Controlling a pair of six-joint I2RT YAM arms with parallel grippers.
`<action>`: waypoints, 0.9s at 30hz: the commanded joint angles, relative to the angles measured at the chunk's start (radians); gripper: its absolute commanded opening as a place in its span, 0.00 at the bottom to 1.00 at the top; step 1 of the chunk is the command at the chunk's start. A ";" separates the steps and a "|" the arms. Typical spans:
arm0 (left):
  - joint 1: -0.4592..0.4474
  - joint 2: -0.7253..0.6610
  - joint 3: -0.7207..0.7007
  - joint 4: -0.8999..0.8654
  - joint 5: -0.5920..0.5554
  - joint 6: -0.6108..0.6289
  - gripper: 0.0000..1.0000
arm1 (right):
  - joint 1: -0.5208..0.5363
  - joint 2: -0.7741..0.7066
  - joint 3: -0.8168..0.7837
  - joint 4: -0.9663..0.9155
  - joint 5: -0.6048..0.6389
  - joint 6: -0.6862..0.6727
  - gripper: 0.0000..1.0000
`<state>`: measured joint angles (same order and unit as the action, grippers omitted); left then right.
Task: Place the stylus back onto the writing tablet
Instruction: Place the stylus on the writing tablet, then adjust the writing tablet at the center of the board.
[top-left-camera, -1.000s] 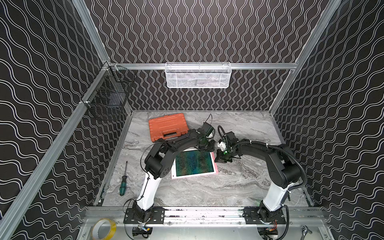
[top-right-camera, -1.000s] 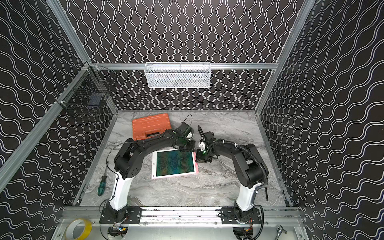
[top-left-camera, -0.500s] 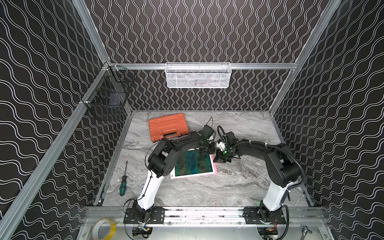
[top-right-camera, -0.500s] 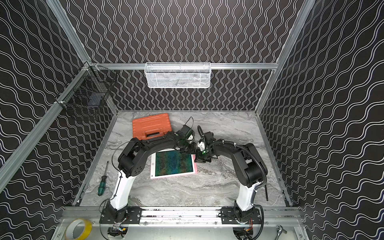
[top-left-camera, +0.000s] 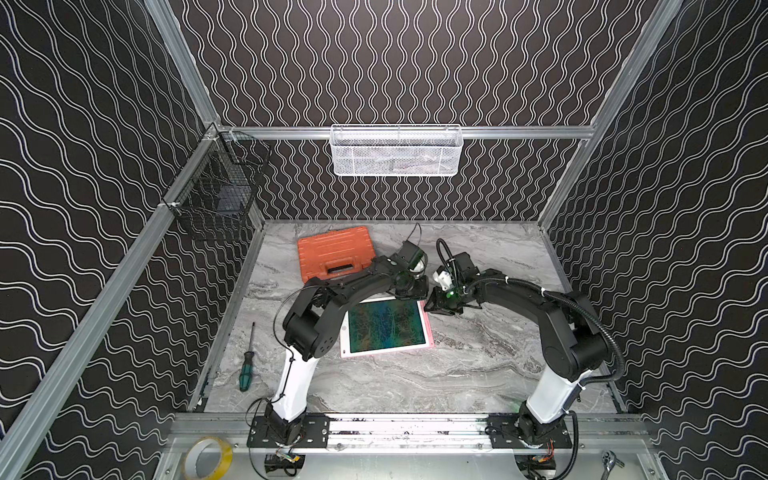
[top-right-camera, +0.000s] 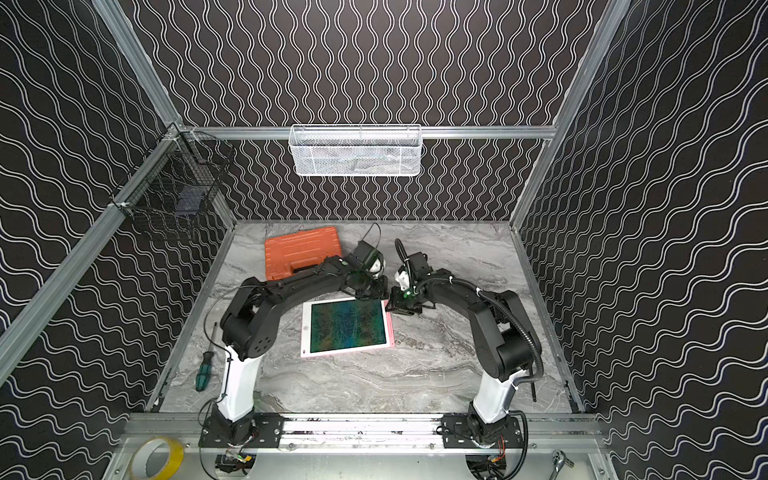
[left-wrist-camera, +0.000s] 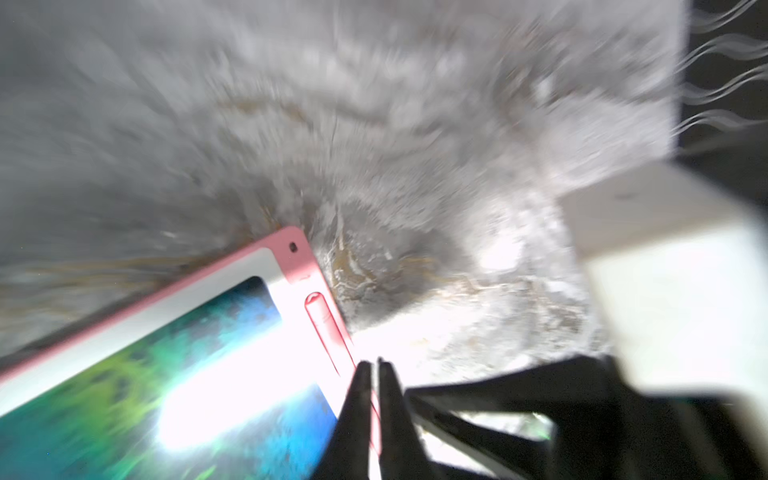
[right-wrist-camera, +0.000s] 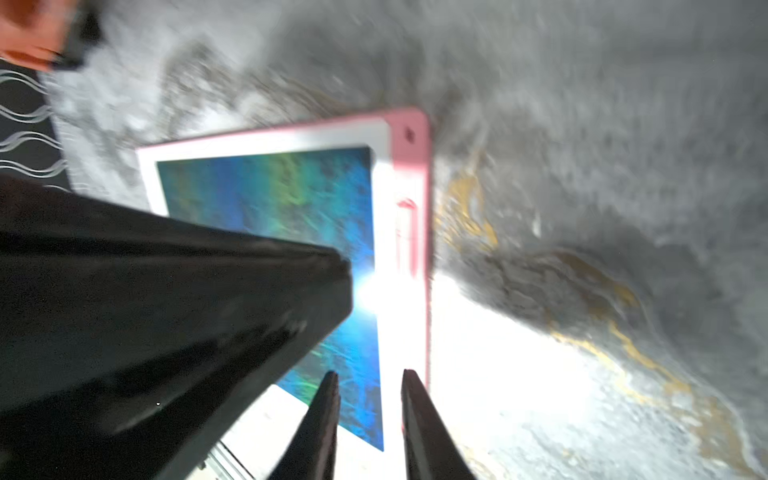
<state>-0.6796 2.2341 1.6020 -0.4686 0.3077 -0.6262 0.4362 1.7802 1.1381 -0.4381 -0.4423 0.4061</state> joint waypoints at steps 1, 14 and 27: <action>0.028 -0.063 -0.054 -0.005 0.005 0.001 0.20 | -0.031 -0.016 0.012 -0.034 -0.001 0.028 0.33; 0.285 -0.471 -0.479 -0.122 -0.033 0.120 0.82 | -0.079 0.032 0.004 0.032 -0.061 0.069 0.73; 0.550 -0.589 -0.720 -0.075 0.026 0.176 0.93 | -0.034 0.072 -0.074 0.088 -0.107 0.082 0.78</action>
<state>-0.1505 1.6459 0.9077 -0.5949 0.3000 -0.4671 0.3927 1.8496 1.0809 -0.3531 -0.5476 0.4820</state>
